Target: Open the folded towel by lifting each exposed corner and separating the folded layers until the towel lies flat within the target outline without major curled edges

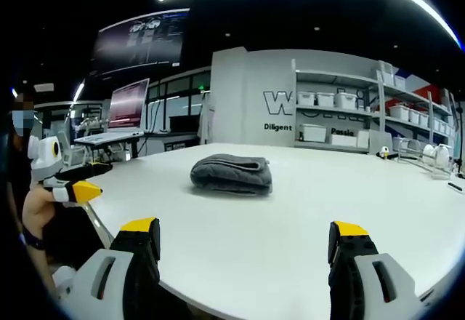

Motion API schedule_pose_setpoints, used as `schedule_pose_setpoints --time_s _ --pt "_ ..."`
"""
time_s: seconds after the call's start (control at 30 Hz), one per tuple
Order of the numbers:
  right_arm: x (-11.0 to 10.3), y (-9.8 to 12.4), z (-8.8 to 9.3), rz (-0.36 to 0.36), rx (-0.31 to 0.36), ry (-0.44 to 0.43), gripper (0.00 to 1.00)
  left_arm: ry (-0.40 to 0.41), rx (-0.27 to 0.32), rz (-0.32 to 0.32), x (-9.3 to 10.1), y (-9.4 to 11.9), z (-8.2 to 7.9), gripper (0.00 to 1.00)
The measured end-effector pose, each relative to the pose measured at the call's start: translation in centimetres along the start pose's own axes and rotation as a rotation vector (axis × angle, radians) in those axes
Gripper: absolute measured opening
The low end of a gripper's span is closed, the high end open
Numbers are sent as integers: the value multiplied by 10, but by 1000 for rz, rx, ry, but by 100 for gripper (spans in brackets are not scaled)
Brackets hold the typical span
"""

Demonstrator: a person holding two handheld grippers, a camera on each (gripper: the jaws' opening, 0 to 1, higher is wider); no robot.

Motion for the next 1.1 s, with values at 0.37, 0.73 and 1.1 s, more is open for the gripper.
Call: schedule_pose_setpoints --time_s 0.37,0.73,1.1 --pt "2 0 1 9 -3 -3 98 -7 -10 -2 -2 -3 2 95" --pt "7 2 4 12 -6 -11 98 -85 -49 -32 -18 -14 -3 95" --pt "12 3 6 13 1 -28 98 -336 -87 64 -24 -60 -37 95"
Point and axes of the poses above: the point that each gripper's makers call its tool centre point, and the gripper's own axes: y roughly backward along the fingers, x roughly to its right, z roughly out of its underside, the point moved 6 cm from there along y, roughly backward along the fingers, and after that the axes turned 4 degrees about -y, right-handed, at the moved point
